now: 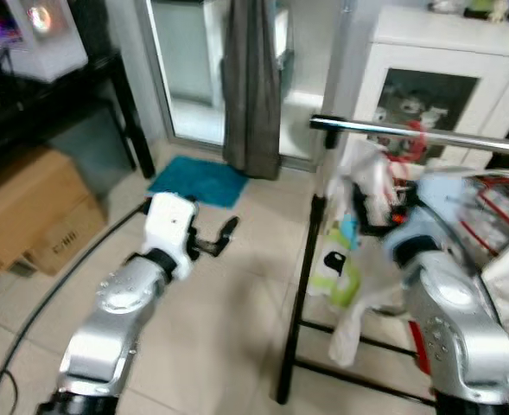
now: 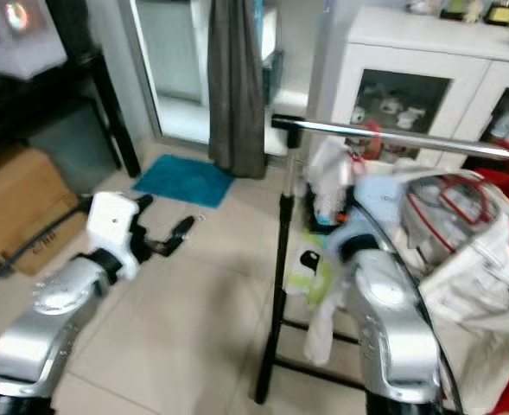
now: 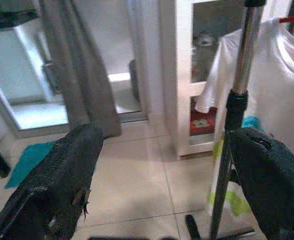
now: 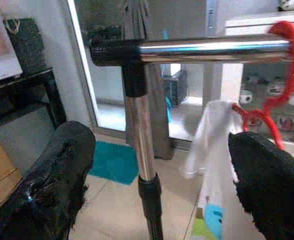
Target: Hang hanger
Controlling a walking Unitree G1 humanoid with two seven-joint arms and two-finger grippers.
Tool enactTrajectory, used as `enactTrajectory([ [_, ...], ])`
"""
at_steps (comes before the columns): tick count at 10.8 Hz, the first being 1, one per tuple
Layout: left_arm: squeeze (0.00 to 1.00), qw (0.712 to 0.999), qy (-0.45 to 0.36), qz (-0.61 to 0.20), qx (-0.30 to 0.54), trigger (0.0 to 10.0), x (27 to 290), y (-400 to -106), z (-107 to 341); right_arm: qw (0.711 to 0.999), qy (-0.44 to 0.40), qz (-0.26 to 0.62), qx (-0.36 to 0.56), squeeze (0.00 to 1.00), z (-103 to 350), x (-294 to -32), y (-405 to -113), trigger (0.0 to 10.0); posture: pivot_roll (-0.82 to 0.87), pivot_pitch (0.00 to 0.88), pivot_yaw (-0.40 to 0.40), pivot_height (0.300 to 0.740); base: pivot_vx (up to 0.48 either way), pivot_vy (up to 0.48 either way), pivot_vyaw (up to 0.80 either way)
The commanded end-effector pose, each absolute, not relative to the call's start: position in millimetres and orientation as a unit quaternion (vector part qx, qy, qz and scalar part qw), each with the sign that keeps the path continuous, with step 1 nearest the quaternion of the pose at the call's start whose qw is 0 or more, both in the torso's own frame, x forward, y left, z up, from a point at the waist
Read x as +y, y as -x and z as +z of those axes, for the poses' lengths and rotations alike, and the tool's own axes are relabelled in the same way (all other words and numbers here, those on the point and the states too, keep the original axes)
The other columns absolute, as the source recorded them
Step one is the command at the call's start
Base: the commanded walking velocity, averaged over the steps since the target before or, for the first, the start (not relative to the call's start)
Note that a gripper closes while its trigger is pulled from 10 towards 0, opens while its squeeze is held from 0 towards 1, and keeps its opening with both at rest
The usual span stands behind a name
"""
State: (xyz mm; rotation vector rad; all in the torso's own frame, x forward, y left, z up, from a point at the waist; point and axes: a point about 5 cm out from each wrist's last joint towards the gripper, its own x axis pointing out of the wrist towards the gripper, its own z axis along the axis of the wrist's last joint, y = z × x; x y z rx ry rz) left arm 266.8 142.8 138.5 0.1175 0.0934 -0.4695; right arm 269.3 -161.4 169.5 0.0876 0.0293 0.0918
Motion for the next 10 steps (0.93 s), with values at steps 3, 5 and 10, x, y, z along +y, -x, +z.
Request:
enactTrajectory([
  [3, 0.00, 0.950, -0.069, -0.306, 0.016, 10.0, 127, -269, 148, 0.998, -0.011, 0.022, 0.063, 1.00, 174, -185, -281, 10.0, -0.04, 0.000, 0.011, 0.740, 0.000, 0.000, 0.00],
  [5, 0.00, 0.929, -0.068, -0.364, 0.019, 10.0, 125, -272, 153, 0.995, 0.021, 0.009, 0.102, 1.00, 174, -204, -292, 10.0, -0.04, 0.000, 0.002, 0.740, 0.000, 0.000, 0.00],
  [10, 0.00, 0.844, -0.095, -0.524, 0.055, 10.0, 118, -256, 157, 0.988, 0.024, 0.071, 0.138, 0.00, 195, -237, -338, 10.0, -0.06, 0.000, 0.024, 0.740, 0.000, 0.000, 0.00],
])
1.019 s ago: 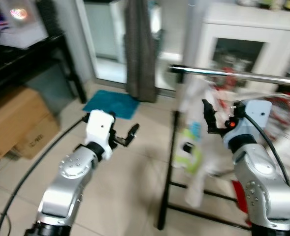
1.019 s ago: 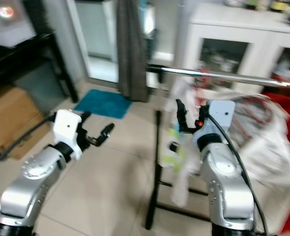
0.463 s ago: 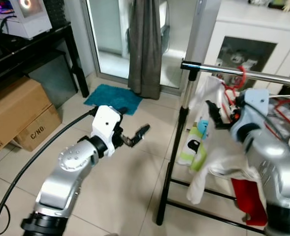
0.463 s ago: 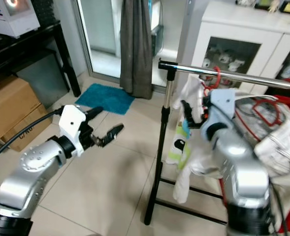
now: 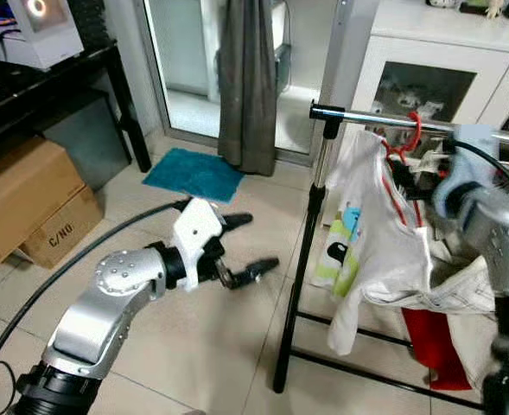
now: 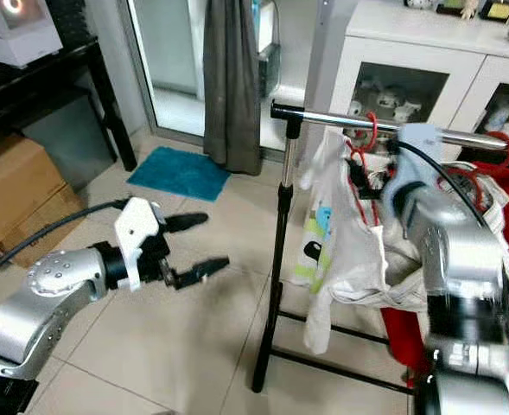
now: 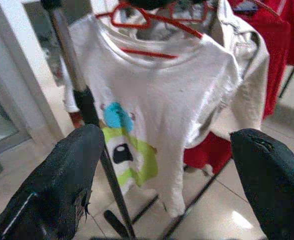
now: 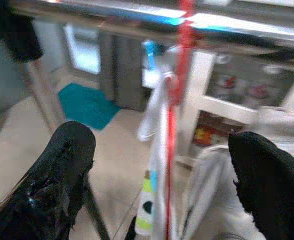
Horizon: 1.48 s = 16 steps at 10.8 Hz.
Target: Hang hanger
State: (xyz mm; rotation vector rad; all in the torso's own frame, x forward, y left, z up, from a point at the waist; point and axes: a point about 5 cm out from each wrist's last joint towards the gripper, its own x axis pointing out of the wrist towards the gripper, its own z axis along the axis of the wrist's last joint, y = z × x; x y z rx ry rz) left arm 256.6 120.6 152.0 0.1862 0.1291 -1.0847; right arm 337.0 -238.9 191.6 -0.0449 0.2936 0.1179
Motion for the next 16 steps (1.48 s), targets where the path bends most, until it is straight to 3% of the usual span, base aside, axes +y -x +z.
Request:
enactTrajectory([
  [1, 0.00, 0.840, -0.096, -0.531, 0.060, 10.0, 118, -256, 157, 0.986, 0.033, 0.069, 0.146, 0.00, 195, -240, -344, 10.0, -0.06, 0.000, 0.033, 0.740, 0.000, 0.000, 0.00],
  [2, 0.00, 0.835, -0.100, -0.538, 0.063, 10.0, 117, -257, 157, 0.983, 0.044, 0.054, 0.167, 0.00, 193, -248, -354, 8.3, -0.07, 0.000, 0.036, 0.740, 0.000, 0.000, 0.00],
  [3, 0.00, 0.834, -0.100, -0.539, 0.063, 10.0, 117, -258, 158, 0.982, 0.046, 0.052, 0.175, 0.00, 192, -251, -358, 4.6, -0.07, 0.000, 0.037, 0.740, 0.000, 0.000, 0.00],
  [4, 0.00, 0.833, -0.095, -0.541, 0.062, 10.0, 117, -259, 159, 0.980, 0.051, 0.048, 0.189, 0.00, 187, -255, -363, 0.0, -0.07, 0.000, 0.038, 0.740, 0.000, 0.000, 0.00],
  [16, 0.00, 0.824, -0.076, -0.561, 0.041, 10.0, 115, -259, 163, 0.973, 0.068, 0.030, 0.218, 0.00, 176, -277, -376, 0.0, -0.08, 0.000, 0.048, 0.740, 0.000, 0.000, 0.00],
])
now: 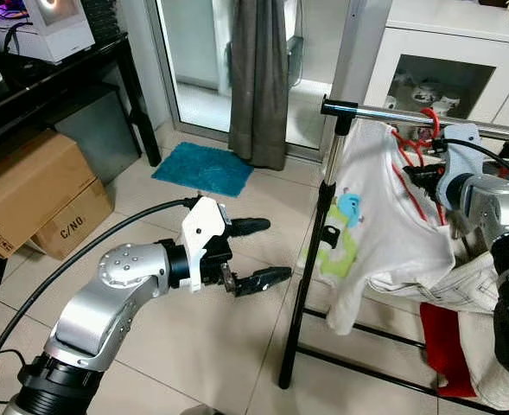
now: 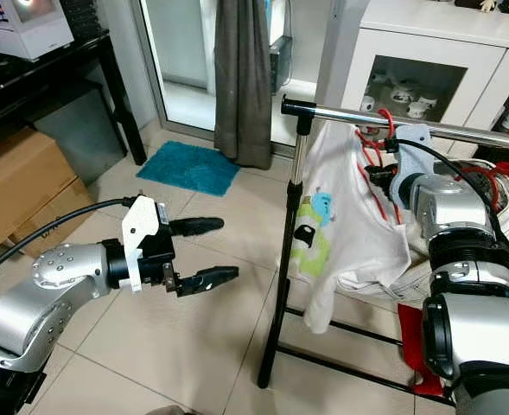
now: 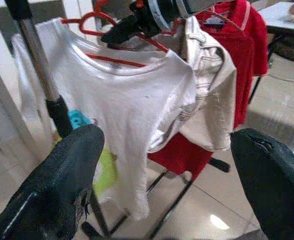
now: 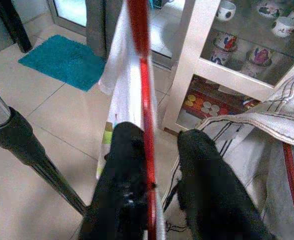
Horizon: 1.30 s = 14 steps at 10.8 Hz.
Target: Hang hanger
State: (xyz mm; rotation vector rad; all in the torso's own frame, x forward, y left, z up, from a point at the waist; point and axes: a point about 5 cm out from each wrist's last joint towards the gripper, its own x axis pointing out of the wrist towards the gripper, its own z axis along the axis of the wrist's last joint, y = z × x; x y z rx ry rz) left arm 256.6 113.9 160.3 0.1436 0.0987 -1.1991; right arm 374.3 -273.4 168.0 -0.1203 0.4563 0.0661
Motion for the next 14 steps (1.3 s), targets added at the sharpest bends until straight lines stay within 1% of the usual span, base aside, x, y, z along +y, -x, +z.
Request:
enactTrajectory([
  [1, 0.00, 0.825, -0.084, -0.557, 0.048, 10.0, 114, -260, 160, 0.973, 0.068, 0.031, 0.217, 0.00, 177, -277, -376, 0.0, -0.08, 0.000, 0.049, 0.740, 0.000, 0.000, 0.00],
  [2, 0.00, 0.822, -0.087, -0.559, 0.058, 10.0, 114, -259, 158, 0.974, 0.067, 0.033, 0.215, 0.00, 178, -277, -377, 0.0, -0.08, 0.000, 0.050, 0.740, 0.000, 0.000, 0.00],
  [4, 0.00, 0.831, -0.088, -0.544, 0.075, 10.0, 116, -259, 155, 0.974, 0.064, 0.040, 0.213, 0.00, 177, -276, -377, 0.0, -0.08, 0.000, 0.052, 0.740, 0.000, 0.000, 0.00],
  [5, 0.00, 0.843, -0.081, -0.525, 0.082, 10.0, 118, -263, 155, 0.975, 0.057, 0.049, 0.209, 0.00, 177, -273, -376, 0.0, -0.08, 0.000, 0.052, 0.740, 0.000, 0.000, 0.00],
  [6, 0.00, 0.847, -0.080, -0.518, 0.082, 10.0, 118, -264, 155, 0.976, 0.054, 0.053, 0.206, 0.00, 176, -272, -376, 0.0, -0.08, 0.000, 0.053, 0.740, 0.000, 0.000, 0.00],
  [7, 0.00, 0.861, -0.099, -0.494, 0.068, 10.0, 119, -267, 155, 0.977, 0.048, 0.064, 0.198, 0.00, 176, -268, -375, 0.0, -0.08, 0.000, 0.057, 0.740, 0.000, 0.000, 0.00],
  [8, 0.00, 0.886, -0.123, -0.445, 0.052, 10.0, 123, -273, 151, 0.980, 0.046, 0.069, 0.183, 0.00, 178, -266, -373, 0.0, -0.08, 0.000, 0.060, 0.740, 0.000, 0.000, 0.00],
  [10, 0.00, 0.903, -0.117, -0.410, 0.051, 10.0, 124, -272, 148, 0.983, 0.040, 0.079, 0.159, 0.00, 183, -263, -369, 0.0, -0.08, 0.000, 0.057, 0.740, 0.000, 0.000, 0.00],
  [12, 0.00, 0.911, -0.103, -0.394, 0.059, 10.0, 122, -269, 144, 0.988, 0.057, 0.072, 0.121, 0.00, 186, -257, -364, 0.0, -0.07, 0.000, 0.047, 0.740, 0.000, 0.000, 0.00],
  [14, 0.00, 0.926, -0.096, -0.358, 0.065, 10.0, 120, -271, 136, 0.991, 0.053, 0.082, 0.093, 0.00, 180, -248, -350, 0.0, -0.05, 0.000, 0.034, 0.740, 0.000, 0.000, 0.00],
])
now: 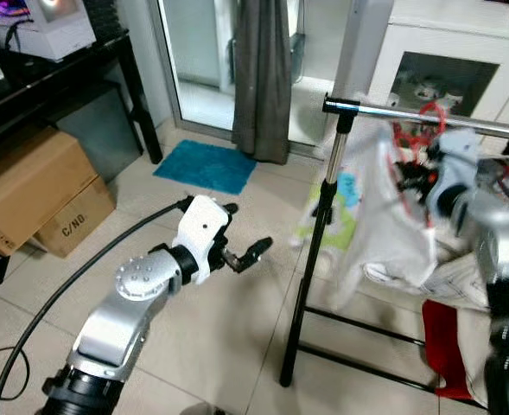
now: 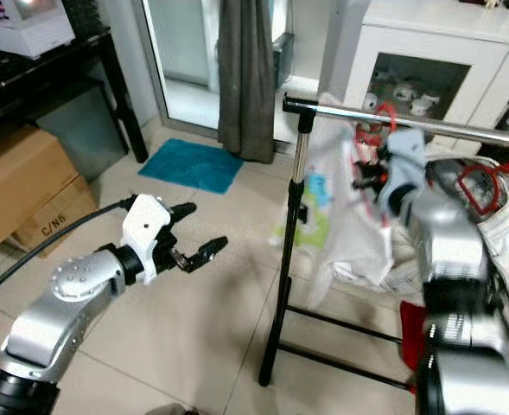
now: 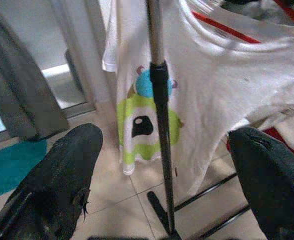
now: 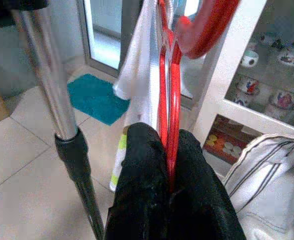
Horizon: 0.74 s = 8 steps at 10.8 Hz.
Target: Hang hanger
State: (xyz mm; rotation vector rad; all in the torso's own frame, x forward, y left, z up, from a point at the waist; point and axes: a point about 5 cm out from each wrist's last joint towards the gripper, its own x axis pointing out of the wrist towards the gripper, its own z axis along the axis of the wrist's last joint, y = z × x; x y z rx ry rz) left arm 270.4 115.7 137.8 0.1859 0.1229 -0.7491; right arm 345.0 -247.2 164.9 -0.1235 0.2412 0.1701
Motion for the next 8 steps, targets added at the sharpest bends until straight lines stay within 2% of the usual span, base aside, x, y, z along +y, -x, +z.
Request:
enactTrajectory([
  [1, 0.00, 0.930, -0.097, -0.350, 0.064, 10.0, 120, -270, 134, 0.991, 0.072, 0.083, 0.072, 0.00, 180, -245, -343, 0.0, -0.05, 0.000, 0.031, 0.740, 0.000, 0.000, 0.00],
  [3, 0.00, 0.934, -0.096, -0.338, 0.066, 10.0, 122, -268, 132, 0.994, 0.070, 0.067, 0.047, 0.00, 181, -241, -332, 0.0, -0.04, 0.000, 0.030, 0.740, 0.000, 0.000, 0.00],
  [8, 0.00, 0.939, -0.097, -0.323, 0.062, 10.0, 126, -272, 133, 0.996, 0.069, 0.037, 0.048, 0.00, 172, -233, -301, 0.0, -0.05, 0.000, 0.046, 0.740, -0.274, 0.000, 0.00],
])
